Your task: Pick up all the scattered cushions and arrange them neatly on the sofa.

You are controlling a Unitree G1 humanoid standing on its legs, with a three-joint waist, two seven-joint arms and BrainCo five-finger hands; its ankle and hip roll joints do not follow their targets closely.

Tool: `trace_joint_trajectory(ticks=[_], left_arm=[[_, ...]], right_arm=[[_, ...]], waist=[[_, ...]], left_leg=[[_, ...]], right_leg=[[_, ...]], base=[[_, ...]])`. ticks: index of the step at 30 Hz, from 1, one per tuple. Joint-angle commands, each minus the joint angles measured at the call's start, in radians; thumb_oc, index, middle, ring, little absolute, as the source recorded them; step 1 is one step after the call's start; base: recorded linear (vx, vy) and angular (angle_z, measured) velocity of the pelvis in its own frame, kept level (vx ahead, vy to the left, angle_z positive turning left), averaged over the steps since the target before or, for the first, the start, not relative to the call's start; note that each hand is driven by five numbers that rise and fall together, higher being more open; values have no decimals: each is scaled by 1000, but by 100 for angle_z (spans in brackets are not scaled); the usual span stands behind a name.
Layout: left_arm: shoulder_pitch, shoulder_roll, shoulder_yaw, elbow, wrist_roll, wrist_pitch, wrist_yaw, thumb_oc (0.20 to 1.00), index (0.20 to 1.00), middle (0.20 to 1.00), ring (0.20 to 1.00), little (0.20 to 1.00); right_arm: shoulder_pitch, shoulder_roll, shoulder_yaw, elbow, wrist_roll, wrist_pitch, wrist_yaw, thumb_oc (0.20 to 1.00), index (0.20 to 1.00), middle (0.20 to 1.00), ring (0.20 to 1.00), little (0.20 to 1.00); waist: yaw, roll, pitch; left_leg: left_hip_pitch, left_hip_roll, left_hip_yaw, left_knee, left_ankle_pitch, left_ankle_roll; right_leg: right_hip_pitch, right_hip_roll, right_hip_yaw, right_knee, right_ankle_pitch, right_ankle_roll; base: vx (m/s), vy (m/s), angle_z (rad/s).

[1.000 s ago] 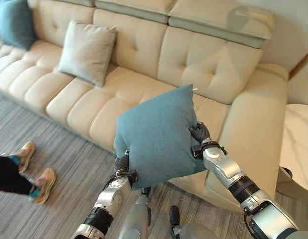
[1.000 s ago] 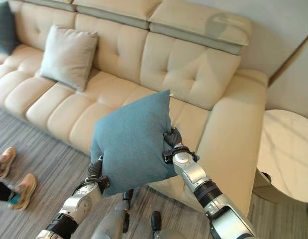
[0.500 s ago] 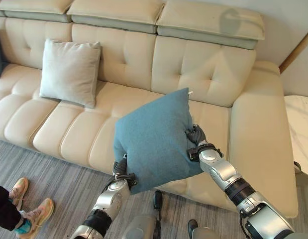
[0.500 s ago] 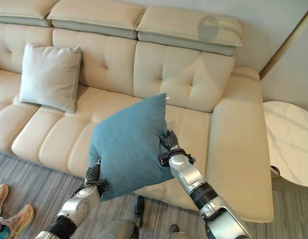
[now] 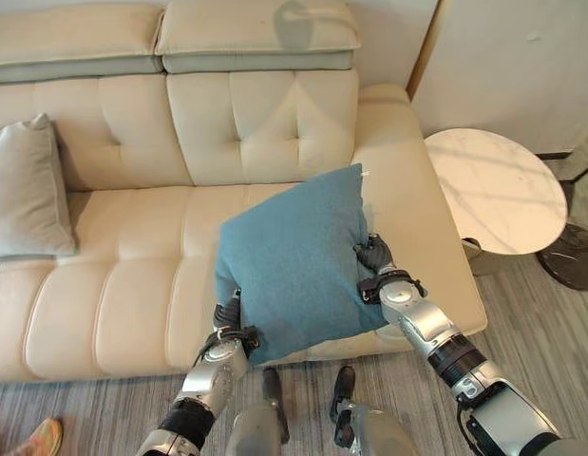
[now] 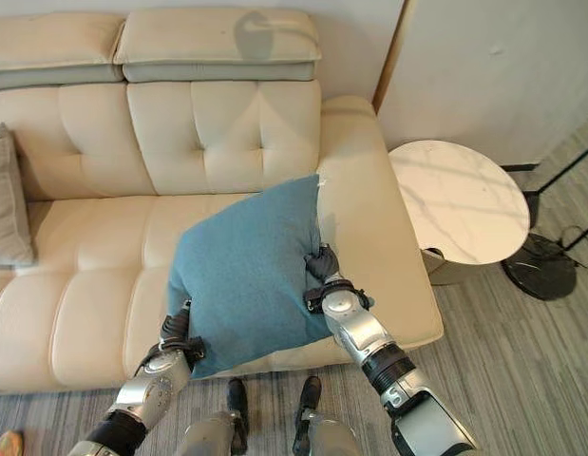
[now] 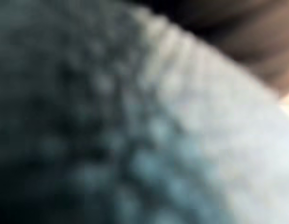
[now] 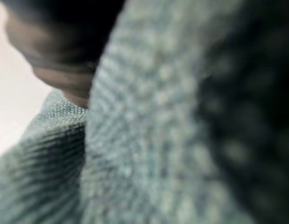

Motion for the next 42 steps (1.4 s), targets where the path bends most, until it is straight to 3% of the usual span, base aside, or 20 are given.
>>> trace_joint_trajectory(ticks=[1, 4, 5, 13, 15, 16, 22, 25, 27, 31, 32, 37, 38, 39, 40, 42], left_arm=[[-130, -51, -59, -136, 50, -77, -34, 200, 200, 200, 200, 200], [-138, -52, -64, -128, 57, -75, -24, 200, 200, 200, 200, 200], [-163, -66, -86, -119, 74, -71, -26, 200, 200, 200, 200, 200], [-317, -28, -119, -87, 142, -80, 5, 200, 200, 200, 200, 200], [-477, -7, -112, -41, 145, -108, 47, 200, 200, 200, 200, 200], [-639, 35, -109, -19, 156, -138, 83, 200, 200, 200, 200, 200], [-906, 104, -133, 11, 145, -197, 124, 200, 200, 200, 200, 200], [-1232, 175, -246, 159, 131, -207, 145, 200, 200, 200, 200, 200], [-1346, 199, -305, 226, 93, -210, 132, 200, 200, 200, 200, 200], [-1494, 212, -363, 339, 31, -216, 108, 200, 200, 200, 200, 200], [-1610, 228, -432, 425, 9, -205, 75, 200, 200, 200, 200, 200], [-1723, 229, -469, 532, -11, -207, 63, 200, 200, 200, 200, 200], [-1735, 228, -470, 556, -37, -207, 56, 448, 448, 448, 448, 448], [-1739, 228, -470, 559, -39, -208, 54, 548, 548, 548, 548, 548], [-1753, 238, -475, 573, -67, -206, 33, 1000, 1000, 1000, 1000, 1000], [-1759, 249, -480, 587, -79, -202, 17, 1000, 1000, 1000, 1000, 1000]], right_arm=[[-60, 108, 82, -111, 24, -83, 42, 200, 200, 200, 200, 200], [-58, 103, 79, -113, 24, -84, 33, 200, 200, 200, 200, 200], [-54, 109, 75, -129, 13, -78, 22, 200, 200, 200, 200, 200], [-186, 108, 46, -107, 19, -101, -25, 200, 200, 200, 200, 200], [-340, 83, 8, -49, 30, -120, -72, 200, 200, 200, 200, 200], [-486, 40, -23, -12, 52, -145, -120, 200, 200, 200, 200, 200], [-699, -46, -62, 20, 99, -216, -190, 200, 200, 200, 200, 200], [-951, -179, 19, 106, 169, -286, -234, 200, 200, 200, 200, 200], [-1070, -252, 83, 157, 206, -303, -237, 200, 200, 200, 200, 200], [-1201, -316, 140, 282, 308, -350, -237, 200, 200, 200, 200, 200], [-1322, -392, 240, 361, 270, -328, -228, 200, 200, 200, 200, 200], [-1403, -408, 239, 438, 354, -387, -260, 200, 200, 200, 200, 200], [-1421, -405, 259, 462, 367, -382, -250, 200, 200, 200, 200, 200], [-1426, -405, 262, 465, 369, -383, -248, 200, 200, 200, 200, 200], [-1446, -418, 283, 498, 389, -371, -231, 1000, 1000, 1000, 1000, 1000], [-1466, -427, 305, 517, 397, -360, -213, 1000, 1000, 1000, 1000, 1000]], waist=[[2, -11, -23], [0, -2, -14], [-12, 22, -8], [-14, 6, 43], [-12, -5, 68], [-12, -15, 89], [-13, -19, 113], [-19, -14, 134], [-20, -11, 151], [-14, 5, 173], [-12, 15, 187], [-3, 35, 201], [1, 37, 204], [0, 39, 203], [2, 46, 206], [2, 50, 210]], left_leg=[[3, -60, -43, -95, -29, 9], [-6, -53, -53, -138, 13, -1], [33, -56, -26, -207, 17, 3], [14, -73, 15, -197, -2, 33], [-54, -73, 17, -129, -18, 36], [-109, -75, 12, -81, -25, 35], [-239, -78, -12, 8, -38, 30], [-384, -84, -34, 81, -42, 24], [-457, -88, -40, 127, -48, 24], [-564, -96, -49, 185, -60, 27], [-644, -101, -53, 215, -65, 24], [-752, -108, -61, 257, -77, 27], [-765, -109, -60, 261, -78, 27], [-772, -110, -60, 263, -74, 29], [-790, -113, -62, 264, -73, 28], [-805, -116, -62, 271, -74, 28]], right_leg=[[50, -9, 45, -88, -105, 64], [46, -13, 41, -84, -104, 66], [40, -13, 51, -84, -104, 69], [-38, -40, 104, -41, -92, 86], [-95, -50, 110, -2, -93, 86], [-138, -55, 111, 29, -89, 88], [-244, -68, 97, 90, -96, 94], [-384, -82, 95, 173, -105, 102], [-449, -91, 93, 213, -111, 105], [-548, -100, 97, 267, -120, 108], [-623, -110, 93, 304, -128, 112], [-728, -120, 101, 345, -136, 117], [-742, -123, 102, 349, -139, 117], [-749, -124, 101, 350, -136, 116], [-768, -128, 102, 359, -136, 116], [-785, -130, 105, 369, -137, 115]], base=[[90, 44, 12], [45, 109, 1], [111, 244, -4], [22, 156, -9], [-78, 69, -11], [-59, 23, 3], [1, 12, 11], [30, 61, 16], [11, 62, 16], [20, 46, 15], [49, 26, 25], [63, 16, 12], [47, 21, 4], [43, 31, 4], [20, 30, 4], [38, 23, 6]])
